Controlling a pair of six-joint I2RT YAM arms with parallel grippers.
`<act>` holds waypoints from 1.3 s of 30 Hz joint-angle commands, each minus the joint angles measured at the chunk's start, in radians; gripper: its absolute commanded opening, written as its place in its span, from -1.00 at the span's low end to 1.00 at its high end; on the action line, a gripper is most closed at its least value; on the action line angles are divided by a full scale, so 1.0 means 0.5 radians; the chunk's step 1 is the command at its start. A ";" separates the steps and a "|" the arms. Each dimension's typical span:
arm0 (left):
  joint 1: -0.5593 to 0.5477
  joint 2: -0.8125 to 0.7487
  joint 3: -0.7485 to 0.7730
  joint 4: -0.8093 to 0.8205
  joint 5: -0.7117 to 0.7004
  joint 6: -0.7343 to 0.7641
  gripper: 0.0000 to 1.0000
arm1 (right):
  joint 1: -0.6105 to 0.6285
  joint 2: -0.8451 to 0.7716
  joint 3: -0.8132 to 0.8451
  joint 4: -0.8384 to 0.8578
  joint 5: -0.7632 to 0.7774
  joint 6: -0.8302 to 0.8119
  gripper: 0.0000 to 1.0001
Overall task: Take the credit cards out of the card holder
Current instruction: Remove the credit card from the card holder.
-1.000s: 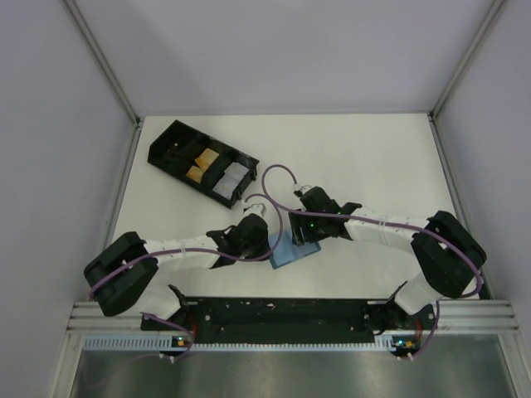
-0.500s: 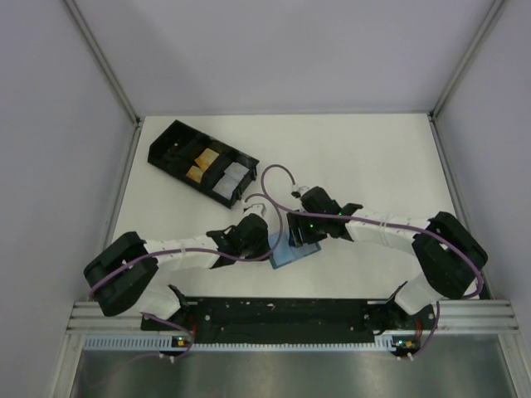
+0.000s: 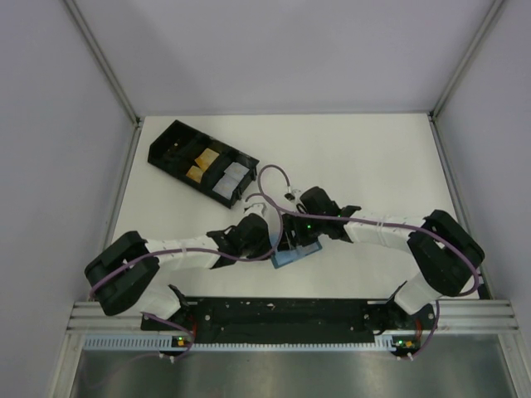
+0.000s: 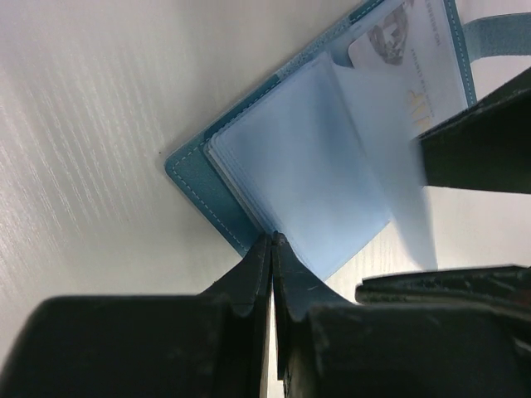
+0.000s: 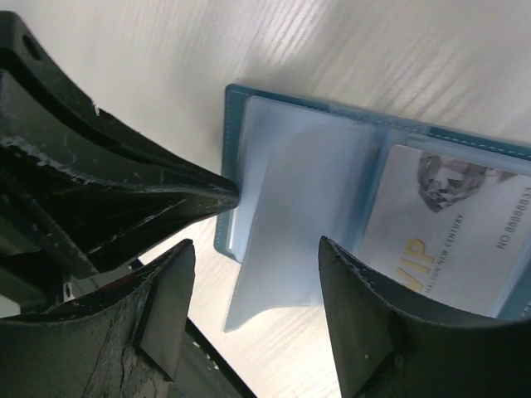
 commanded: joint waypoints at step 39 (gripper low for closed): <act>0.021 -0.482 -0.006 0.469 -0.019 -0.293 -0.65 | -0.266 -0.218 0.103 -0.183 0.096 -0.141 0.12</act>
